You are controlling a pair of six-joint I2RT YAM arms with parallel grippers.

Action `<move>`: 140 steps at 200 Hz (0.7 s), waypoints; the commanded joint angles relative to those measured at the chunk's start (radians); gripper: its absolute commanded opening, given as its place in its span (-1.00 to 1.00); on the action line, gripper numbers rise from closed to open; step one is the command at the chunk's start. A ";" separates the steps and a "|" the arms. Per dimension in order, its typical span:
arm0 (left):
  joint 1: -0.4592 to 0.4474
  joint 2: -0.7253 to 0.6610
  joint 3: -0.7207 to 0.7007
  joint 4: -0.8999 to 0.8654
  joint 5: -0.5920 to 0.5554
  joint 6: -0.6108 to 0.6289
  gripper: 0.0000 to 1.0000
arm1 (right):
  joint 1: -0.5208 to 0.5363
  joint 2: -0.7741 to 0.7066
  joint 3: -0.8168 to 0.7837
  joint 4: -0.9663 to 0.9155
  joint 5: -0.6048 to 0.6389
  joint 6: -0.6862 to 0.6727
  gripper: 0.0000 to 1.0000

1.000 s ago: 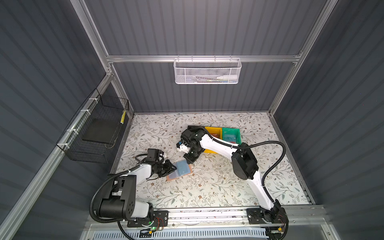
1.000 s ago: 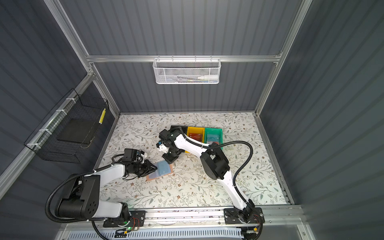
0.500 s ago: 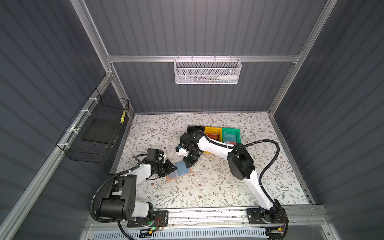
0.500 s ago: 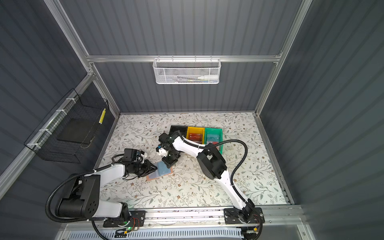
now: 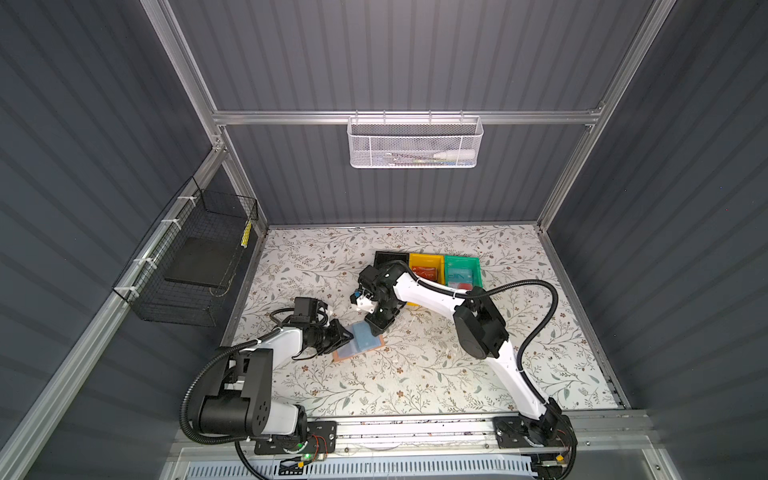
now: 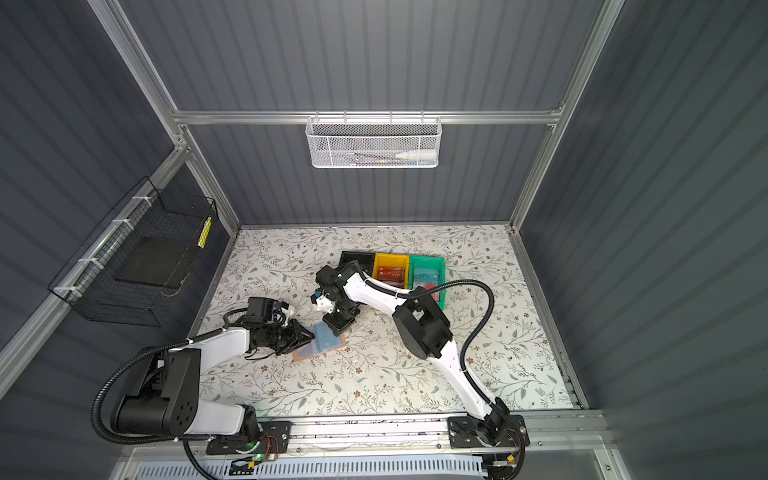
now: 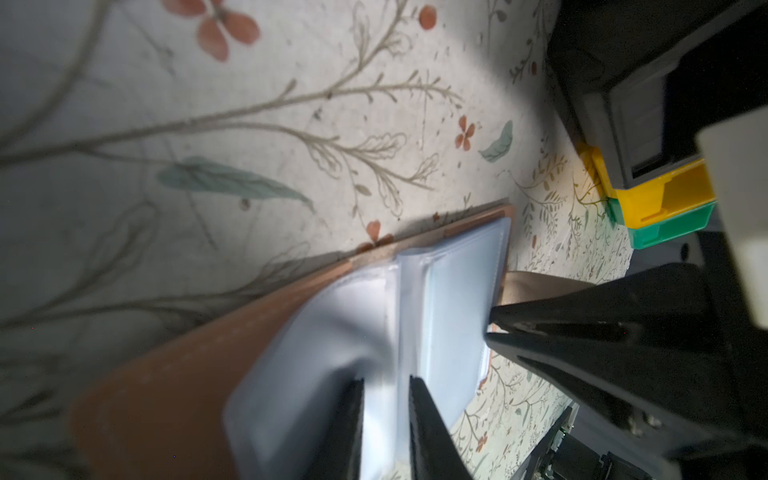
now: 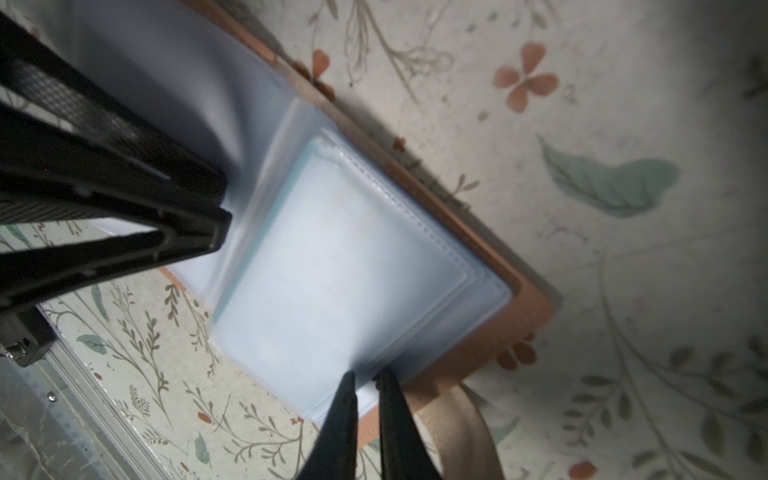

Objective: Take the credit cards out of the card holder
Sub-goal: Take out the credit card from the card holder.

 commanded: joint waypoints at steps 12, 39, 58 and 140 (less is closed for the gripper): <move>0.004 0.057 -0.046 -0.089 -0.130 0.016 -0.55 | -0.003 0.036 0.014 -0.035 0.061 -0.019 -0.68; 0.004 0.055 -0.048 -0.087 -0.132 0.014 -0.55 | -0.003 0.045 0.030 -0.043 0.058 -0.023 -0.68; 0.004 0.054 -0.049 -0.086 -0.131 0.014 -0.55 | -0.001 0.052 0.034 -0.047 0.050 -0.026 -0.68; 0.004 0.048 -0.054 -0.083 -0.132 0.011 -0.55 | 0.037 0.089 0.050 -0.057 0.015 -0.024 -0.67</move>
